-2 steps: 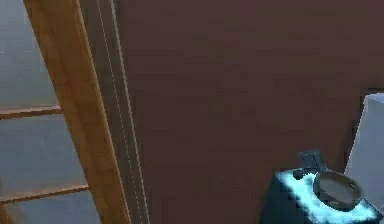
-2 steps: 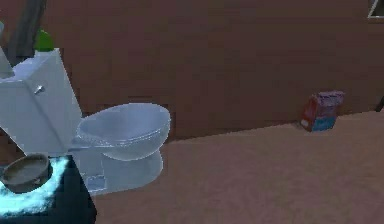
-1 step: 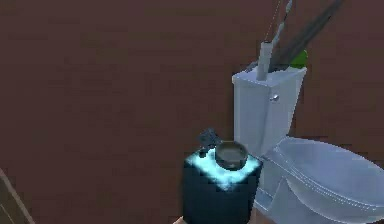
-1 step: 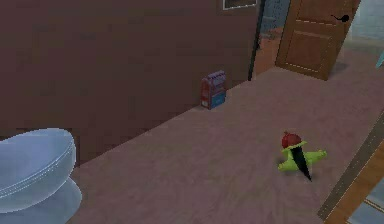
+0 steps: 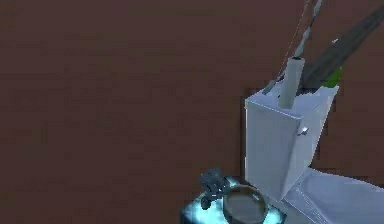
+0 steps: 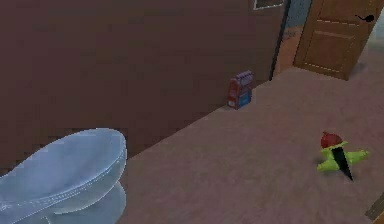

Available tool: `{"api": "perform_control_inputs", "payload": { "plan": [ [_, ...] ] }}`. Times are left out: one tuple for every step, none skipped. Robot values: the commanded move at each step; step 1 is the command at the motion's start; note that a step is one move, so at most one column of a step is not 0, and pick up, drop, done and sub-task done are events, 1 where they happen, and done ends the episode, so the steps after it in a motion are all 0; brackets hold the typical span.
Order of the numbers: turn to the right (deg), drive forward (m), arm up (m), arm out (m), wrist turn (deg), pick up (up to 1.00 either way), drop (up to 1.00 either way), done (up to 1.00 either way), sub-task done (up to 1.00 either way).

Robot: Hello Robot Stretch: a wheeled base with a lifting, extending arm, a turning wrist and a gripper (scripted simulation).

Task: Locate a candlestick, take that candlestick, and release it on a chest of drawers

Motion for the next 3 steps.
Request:
{"api": "perform_control_inputs", "payload": {
  "plan": [
    [-45.0,0.0,0.0,0.0,0.0,0.0,0.0,0.0,0.0],
    [-21.0,0.0,0.0,0.0,0.0,0.0,0.0,0.0,0.0],
    [0.0,0.0,0.5,0.0,0.0,0.0,0.0,0.0,0.0]
  ]
}}
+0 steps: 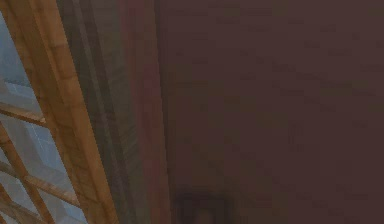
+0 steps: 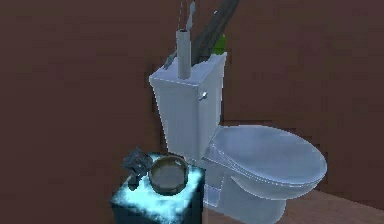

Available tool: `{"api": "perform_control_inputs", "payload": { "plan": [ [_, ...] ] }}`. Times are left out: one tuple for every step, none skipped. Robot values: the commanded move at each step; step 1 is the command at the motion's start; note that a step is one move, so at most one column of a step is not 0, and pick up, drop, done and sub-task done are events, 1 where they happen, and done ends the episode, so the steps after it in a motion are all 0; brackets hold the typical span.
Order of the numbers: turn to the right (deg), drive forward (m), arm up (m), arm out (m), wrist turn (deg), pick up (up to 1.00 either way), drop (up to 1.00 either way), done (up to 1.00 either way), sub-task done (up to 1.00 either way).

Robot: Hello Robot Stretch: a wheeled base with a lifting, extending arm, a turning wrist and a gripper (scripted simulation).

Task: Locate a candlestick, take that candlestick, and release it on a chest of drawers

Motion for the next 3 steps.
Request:
{"api": "perform_control_inputs", "payload": {
  "plan": [
    [0.0,0.0,0.24,0.0,0.0,0.0,0.0,0.0,0.0],
    [0.0,0.0,0.0,0.26,0.0,0.0,0.0,0.0,0.0],
    [0.0,0.0,0.0,0.0,45.0,0.0,0.0,0.0,0.0]
  ]
}}
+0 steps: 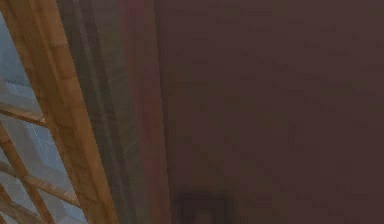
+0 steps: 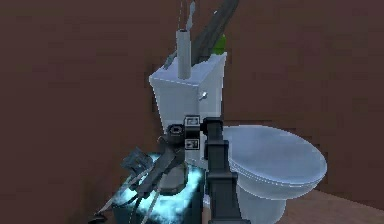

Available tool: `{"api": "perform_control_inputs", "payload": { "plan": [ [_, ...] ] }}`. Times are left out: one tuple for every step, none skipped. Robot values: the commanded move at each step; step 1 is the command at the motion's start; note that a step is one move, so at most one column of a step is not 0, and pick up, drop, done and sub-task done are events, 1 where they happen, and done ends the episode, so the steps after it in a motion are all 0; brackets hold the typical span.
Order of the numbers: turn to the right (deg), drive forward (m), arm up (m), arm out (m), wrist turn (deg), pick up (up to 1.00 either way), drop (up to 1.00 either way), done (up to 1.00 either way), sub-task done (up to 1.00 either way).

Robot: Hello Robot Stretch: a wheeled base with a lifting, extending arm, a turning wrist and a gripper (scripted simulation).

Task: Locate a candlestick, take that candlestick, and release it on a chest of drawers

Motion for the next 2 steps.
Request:
{"api": "perform_control_inputs", "payload": {
  "plan": [
    [0.0,0.0,0.0,0.0,45.0,0.0,0.0,0.0,0.0],
    [0.0,0.0,0.0,0.0,45.0,0.0,0.0,0.0,0.0]
  ]
}}
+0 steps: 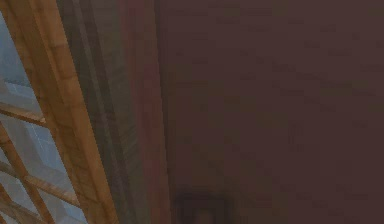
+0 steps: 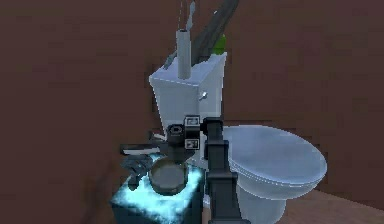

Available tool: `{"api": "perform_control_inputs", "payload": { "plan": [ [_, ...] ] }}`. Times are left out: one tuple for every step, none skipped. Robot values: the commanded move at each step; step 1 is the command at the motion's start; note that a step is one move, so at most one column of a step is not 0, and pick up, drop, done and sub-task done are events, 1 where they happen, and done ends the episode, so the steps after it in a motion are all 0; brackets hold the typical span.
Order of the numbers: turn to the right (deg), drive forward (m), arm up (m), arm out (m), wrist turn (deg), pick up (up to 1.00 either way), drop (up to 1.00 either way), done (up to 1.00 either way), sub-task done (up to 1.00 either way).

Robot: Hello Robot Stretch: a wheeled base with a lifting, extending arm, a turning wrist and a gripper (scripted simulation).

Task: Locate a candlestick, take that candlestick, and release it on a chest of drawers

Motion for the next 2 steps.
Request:
{"api": "perform_control_inputs", "payload": {
  "plan": [
    [0.0,0.0,0.0,0.0,24.0,0.0,0.0,0.0,0.0],
    [0.0,0.0,-0.3,0.0,0.0,0.0,0.0,0.0,0.0]
  ]
}}
